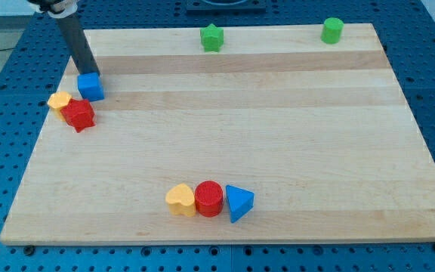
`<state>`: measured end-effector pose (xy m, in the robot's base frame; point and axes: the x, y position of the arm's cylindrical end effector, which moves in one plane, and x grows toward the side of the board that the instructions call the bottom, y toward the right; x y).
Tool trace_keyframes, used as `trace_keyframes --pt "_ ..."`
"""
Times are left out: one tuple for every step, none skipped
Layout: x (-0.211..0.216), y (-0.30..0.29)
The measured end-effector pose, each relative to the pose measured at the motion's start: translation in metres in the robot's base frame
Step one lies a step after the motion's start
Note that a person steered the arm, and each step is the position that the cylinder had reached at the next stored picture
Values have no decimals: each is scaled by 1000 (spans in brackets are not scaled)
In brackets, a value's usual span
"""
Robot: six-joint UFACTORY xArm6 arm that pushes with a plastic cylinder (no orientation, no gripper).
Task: Push the blue cube to the right side of the yellow hexagon
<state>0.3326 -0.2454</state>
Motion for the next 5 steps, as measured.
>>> trace_keyframes --pt "1 0" --pt "1 1" --pt "3 2" --pt "21 2" --pt "28 2"
